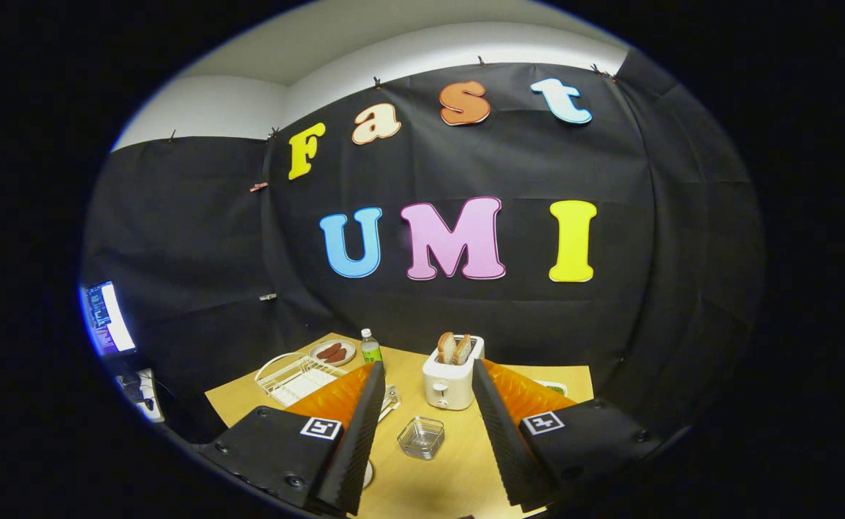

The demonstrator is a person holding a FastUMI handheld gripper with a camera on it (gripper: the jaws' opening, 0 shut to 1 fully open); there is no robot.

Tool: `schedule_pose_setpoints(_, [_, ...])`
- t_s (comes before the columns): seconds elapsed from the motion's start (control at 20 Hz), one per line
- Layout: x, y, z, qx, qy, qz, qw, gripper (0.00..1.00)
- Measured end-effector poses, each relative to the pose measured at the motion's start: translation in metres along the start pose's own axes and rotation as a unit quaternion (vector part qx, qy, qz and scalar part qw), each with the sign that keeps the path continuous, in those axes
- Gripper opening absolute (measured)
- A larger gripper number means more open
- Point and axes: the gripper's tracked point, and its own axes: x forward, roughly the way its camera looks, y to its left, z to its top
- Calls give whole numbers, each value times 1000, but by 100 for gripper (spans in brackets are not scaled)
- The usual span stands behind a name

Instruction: Take the plate from the dish rack, then take the spoon from the basket and place it into the plate.

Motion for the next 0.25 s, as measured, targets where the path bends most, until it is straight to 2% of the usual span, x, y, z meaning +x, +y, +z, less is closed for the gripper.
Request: schedule_pose_setpoints(0.25, [-7,-3,-4,-3,3,14,1000,75])
